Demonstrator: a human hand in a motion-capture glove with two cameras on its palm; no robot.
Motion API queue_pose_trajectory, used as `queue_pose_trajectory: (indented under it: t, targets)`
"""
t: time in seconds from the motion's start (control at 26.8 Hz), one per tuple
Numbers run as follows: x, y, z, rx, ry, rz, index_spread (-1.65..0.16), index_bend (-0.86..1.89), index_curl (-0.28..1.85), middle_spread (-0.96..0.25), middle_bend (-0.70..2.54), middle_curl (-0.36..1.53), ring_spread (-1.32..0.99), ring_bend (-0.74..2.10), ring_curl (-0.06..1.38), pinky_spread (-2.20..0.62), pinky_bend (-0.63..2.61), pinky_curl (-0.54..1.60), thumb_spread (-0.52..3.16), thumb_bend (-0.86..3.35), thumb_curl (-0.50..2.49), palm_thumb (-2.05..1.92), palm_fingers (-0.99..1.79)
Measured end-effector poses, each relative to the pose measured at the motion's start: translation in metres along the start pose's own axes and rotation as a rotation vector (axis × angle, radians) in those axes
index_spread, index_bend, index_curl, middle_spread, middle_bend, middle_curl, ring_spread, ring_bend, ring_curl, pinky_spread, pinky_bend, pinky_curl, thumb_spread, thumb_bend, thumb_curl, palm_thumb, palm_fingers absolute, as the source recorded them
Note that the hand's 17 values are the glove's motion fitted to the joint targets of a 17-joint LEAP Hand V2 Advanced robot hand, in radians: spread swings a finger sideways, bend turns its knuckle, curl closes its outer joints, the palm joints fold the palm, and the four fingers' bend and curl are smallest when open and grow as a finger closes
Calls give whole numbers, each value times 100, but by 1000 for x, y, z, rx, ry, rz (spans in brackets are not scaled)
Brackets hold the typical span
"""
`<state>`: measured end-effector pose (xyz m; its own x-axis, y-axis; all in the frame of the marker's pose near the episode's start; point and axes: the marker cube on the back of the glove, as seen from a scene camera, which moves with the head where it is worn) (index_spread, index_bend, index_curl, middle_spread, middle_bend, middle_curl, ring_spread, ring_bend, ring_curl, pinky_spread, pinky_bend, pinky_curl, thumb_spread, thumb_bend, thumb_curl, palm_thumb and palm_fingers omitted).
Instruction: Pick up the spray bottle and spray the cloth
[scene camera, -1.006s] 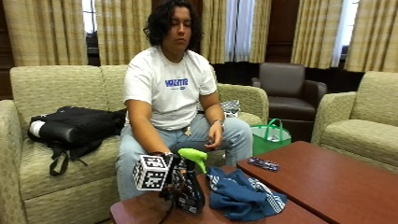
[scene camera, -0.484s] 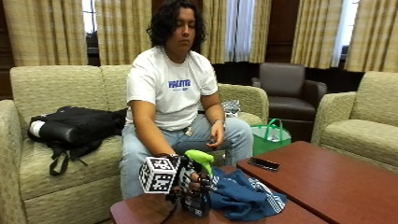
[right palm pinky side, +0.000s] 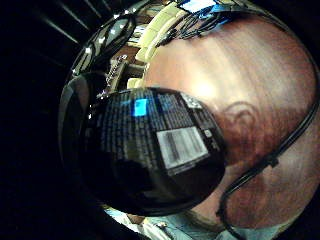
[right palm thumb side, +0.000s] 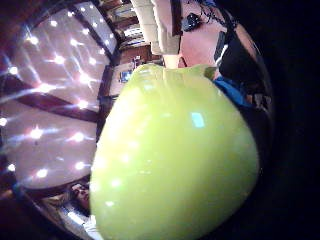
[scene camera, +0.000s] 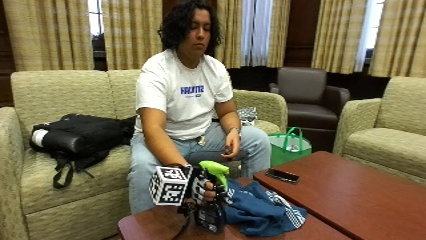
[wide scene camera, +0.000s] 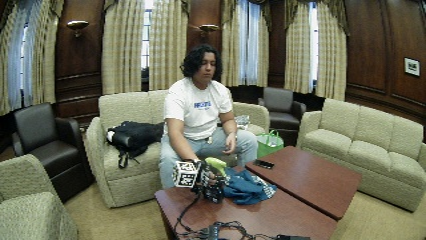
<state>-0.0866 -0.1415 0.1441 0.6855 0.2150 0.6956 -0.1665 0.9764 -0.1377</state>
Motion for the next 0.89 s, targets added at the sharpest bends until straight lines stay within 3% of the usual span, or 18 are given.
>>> queue_pose_trajectory:
  t: [0.34,0.67,0.89]
  targets:
    - [3,0,-1,48,4,-19,-32,15,33,-23,35,41,-22,56,35,-14,34,23,88,-1,43,89,107]
    - [4,-1,-8,327,-52,-111,-30,22,39,-22,43,45,-21,49,36,-21,36,28,69,-1,52,97,129]
    - [-4,16,-9,396,-80,-112,-28,27,43,-20,53,50,-20,57,40,-29,37,30,51,-2,58,96,143]
